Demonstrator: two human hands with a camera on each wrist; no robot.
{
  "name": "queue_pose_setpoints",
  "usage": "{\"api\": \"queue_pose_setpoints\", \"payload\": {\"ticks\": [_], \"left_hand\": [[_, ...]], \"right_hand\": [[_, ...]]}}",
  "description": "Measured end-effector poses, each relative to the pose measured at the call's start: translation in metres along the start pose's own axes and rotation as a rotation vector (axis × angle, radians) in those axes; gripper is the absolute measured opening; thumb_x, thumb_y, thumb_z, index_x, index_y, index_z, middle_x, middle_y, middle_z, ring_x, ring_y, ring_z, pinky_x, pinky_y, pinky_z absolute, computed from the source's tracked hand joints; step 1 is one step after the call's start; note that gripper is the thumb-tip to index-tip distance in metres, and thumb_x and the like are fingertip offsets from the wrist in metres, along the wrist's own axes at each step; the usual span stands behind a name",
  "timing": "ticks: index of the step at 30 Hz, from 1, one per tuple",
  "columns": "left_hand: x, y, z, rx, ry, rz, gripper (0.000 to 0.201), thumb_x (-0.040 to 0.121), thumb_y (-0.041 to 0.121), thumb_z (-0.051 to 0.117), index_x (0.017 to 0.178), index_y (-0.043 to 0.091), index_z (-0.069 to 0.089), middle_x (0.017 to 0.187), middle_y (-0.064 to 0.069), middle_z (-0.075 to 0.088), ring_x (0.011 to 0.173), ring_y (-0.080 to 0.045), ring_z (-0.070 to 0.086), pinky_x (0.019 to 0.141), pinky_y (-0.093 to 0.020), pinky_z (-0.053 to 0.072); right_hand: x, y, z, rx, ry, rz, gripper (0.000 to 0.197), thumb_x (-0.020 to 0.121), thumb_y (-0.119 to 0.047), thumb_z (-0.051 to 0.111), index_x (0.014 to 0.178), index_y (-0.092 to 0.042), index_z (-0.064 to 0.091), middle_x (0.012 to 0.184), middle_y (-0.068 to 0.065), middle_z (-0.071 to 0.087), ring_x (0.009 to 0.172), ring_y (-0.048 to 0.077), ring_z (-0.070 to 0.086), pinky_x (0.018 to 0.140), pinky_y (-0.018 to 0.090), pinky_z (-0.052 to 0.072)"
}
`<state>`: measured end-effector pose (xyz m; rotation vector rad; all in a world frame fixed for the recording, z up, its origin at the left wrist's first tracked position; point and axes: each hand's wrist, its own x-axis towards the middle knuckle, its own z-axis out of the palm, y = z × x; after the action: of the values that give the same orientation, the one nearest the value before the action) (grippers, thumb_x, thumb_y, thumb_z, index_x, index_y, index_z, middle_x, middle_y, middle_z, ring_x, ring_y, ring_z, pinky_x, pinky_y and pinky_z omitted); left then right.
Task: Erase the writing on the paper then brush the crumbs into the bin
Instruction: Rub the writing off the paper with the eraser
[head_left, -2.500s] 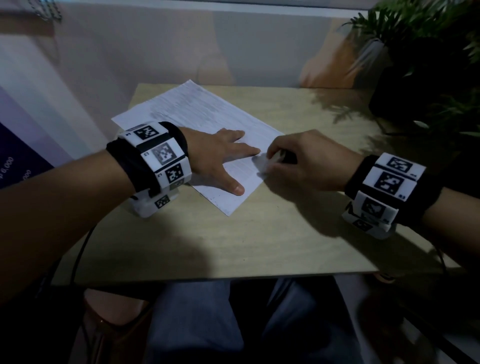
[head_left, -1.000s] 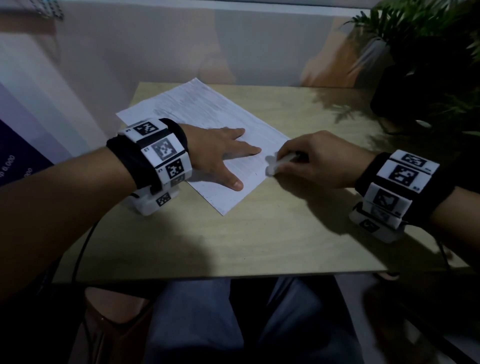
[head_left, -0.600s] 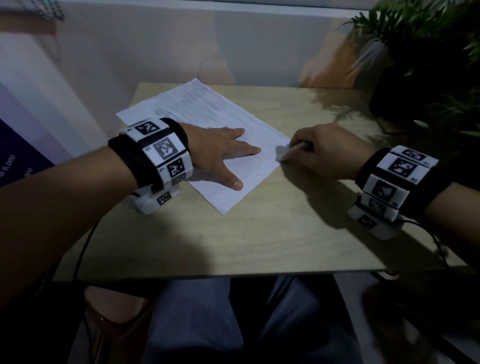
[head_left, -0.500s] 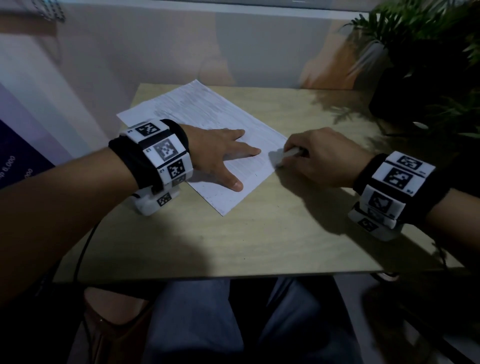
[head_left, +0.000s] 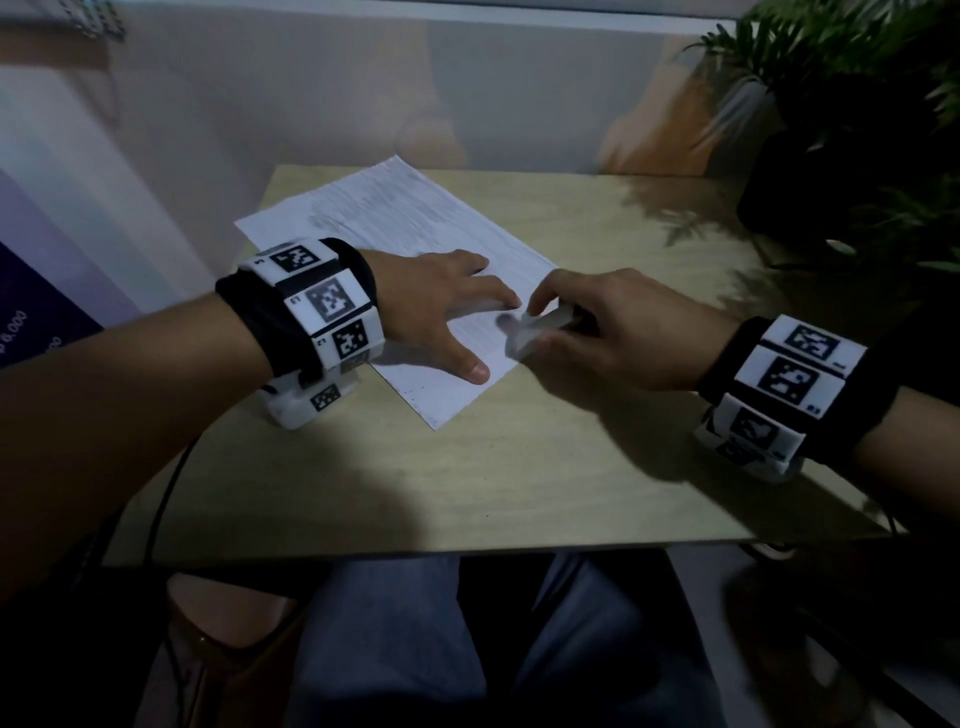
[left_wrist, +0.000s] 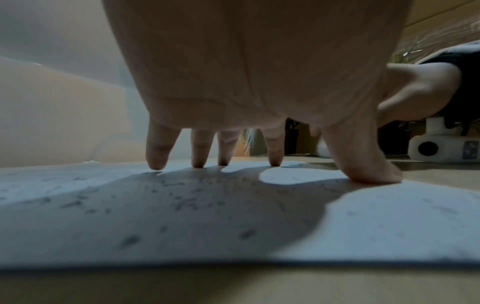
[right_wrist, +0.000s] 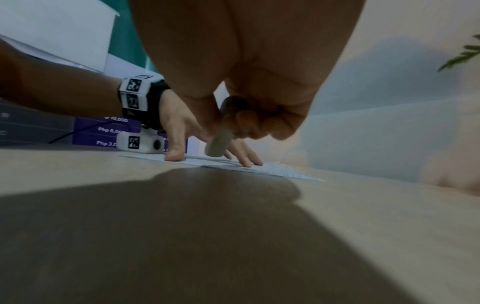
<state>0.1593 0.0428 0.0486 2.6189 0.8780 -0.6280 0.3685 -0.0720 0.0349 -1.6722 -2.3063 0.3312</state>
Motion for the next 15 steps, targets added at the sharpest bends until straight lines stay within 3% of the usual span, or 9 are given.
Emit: {"api": "queue_pose_setpoints", "payload": {"ticks": [2, 5, 7, 11, 15], "left_hand": [[0.000, 0.001, -0.001, 0.002, -0.026, 0.001, 0.097, 0.084, 0.068, 0.066, 0.158, 0.053, 0.006, 0.170, 0.002, -0.012, 0.157, -0.021, -0.003, 0.125, -0.050, 0.011], [0.002, 0.000, -0.001, 0.031, -0.060, -0.009, 0.097, 0.084, 0.070, 0.061, 0.158, 0.053, 0.001, 0.169, 0.002, -0.018, 0.156, -0.019, -0.009, 0.126, -0.051, 0.006], [0.002, 0.000, -0.001, 0.026, -0.068, -0.014, 0.096, 0.084, 0.071, 0.061, 0.157, 0.055, 0.001, 0.169, 0.004, -0.019, 0.156, -0.018, -0.012, 0.126, -0.053, 0.006], [0.003, 0.000, -0.002, 0.012, -0.072, -0.019, 0.097, 0.083, 0.070, 0.064, 0.156, 0.057, 0.002, 0.169, 0.006, -0.020, 0.156, -0.016, -0.013, 0.126, -0.053, 0.006], [0.004, -0.001, -0.001, 0.016, -0.070, -0.023, 0.098, 0.081, 0.072, 0.063, 0.157, 0.056, 0.003, 0.169, 0.007, -0.020, 0.156, -0.016, -0.013, 0.126, -0.054, 0.007]], "right_hand": [[0.005, 0.006, -0.001, -0.024, -0.021, 0.023, 0.032, 0.091, -0.056, 0.061, 0.101, -0.026, 0.065, 0.076, -0.013, 0.061, 0.066, 0.009, 0.053, 0.064, 0.023, 0.042], [0.010, 0.020, -0.006, -0.098, 0.044, 0.136, 0.030, 0.091, -0.051, 0.061, 0.095, -0.023, 0.068, 0.078, -0.009, 0.064, 0.075, 0.021, 0.061, 0.067, 0.033, 0.047], [0.009, 0.016, -0.005, -0.117, 0.039, 0.097, 0.032, 0.092, -0.050, 0.056, 0.095, -0.020, 0.069, 0.080, -0.004, 0.066, 0.075, 0.024, 0.061, 0.068, 0.035, 0.048], [0.006, 0.006, -0.002, 0.022, -0.064, 0.003, 0.026, 0.095, -0.043, 0.059, 0.100, -0.021, 0.072, 0.085, -0.014, 0.068, 0.074, 0.007, 0.058, 0.070, 0.022, 0.045], [0.012, 0.021, -0.006, -0.175, 0.026, 0.156, 0.027, 0.094, -0.046, 0.058, 0.099, -0.021, 0.069, 0.094, 0.003, 0.069, 0.085, 0.028, 0.062, 0.074, 0.040, 0.050]]}}
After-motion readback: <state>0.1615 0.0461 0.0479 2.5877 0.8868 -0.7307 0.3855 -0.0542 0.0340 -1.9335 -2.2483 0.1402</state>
